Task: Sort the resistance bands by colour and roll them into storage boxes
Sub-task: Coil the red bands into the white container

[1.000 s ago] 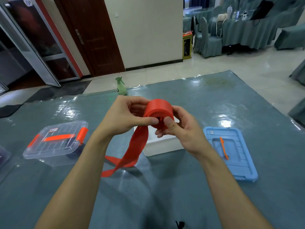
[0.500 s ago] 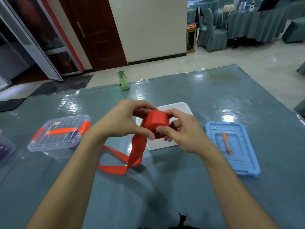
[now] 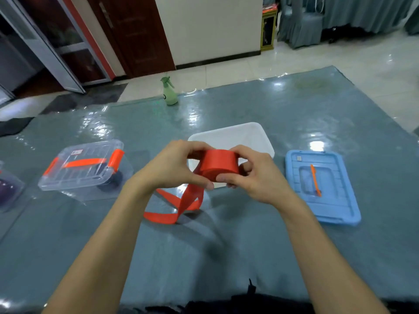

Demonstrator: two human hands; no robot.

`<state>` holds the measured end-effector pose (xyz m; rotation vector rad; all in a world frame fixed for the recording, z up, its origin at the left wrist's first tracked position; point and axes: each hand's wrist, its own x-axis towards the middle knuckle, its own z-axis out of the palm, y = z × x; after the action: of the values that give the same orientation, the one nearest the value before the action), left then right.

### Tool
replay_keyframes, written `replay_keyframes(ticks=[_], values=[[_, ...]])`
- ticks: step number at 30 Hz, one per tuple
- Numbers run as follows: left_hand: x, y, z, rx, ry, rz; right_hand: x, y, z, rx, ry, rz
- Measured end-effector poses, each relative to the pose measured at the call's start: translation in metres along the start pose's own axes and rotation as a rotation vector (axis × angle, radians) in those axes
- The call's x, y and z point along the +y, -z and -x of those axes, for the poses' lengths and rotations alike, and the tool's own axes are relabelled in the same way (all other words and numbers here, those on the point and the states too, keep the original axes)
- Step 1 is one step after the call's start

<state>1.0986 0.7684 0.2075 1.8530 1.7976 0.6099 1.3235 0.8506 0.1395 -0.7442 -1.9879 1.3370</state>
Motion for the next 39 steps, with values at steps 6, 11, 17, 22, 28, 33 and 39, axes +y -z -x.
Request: replay_keyframes(ticks=[6, 11, 17, 22, 28, 33, 39], values=[[-0.014, -0.021, -0.011, 0.031, 0.007, -0.053, 0.022, 0.010, 0.003, -0.047, -0.072, -0.082], [-0.005, -0.036, -0.020, -0.088, -0.009, -0.449, 0.036, 0.000, 0.005, -0.069, -0.080, 0.238], [-0.037, -0.034, -0.011, -0.121, 0.132, 0.081, 0.044, -0.017, 0.009, -0.005, -0.153, -0.145], [-0.043, -0.036, 0.001, -0.035, 0.105, 0.126, 0.047, -0.025, 0.003, -0.068, -0.206, -0.214], [-0.038, -0.001, 0.009, -0.090, 0.078, -0.359, 0.026, -0.038, -0.022, -0.175, -0.083, 0.208], [-0.048, 0.055, 0.014, 0.015, 0.006, 0.012, -0.023, -0.037, -0.059, -0.091, -0.085, -0.027], [-0.040, 0.135, -0.004, 0.218, -0.160, 0.245, -0.126, -0.008, -0.118, 0.008, 0.031, -0.102]])
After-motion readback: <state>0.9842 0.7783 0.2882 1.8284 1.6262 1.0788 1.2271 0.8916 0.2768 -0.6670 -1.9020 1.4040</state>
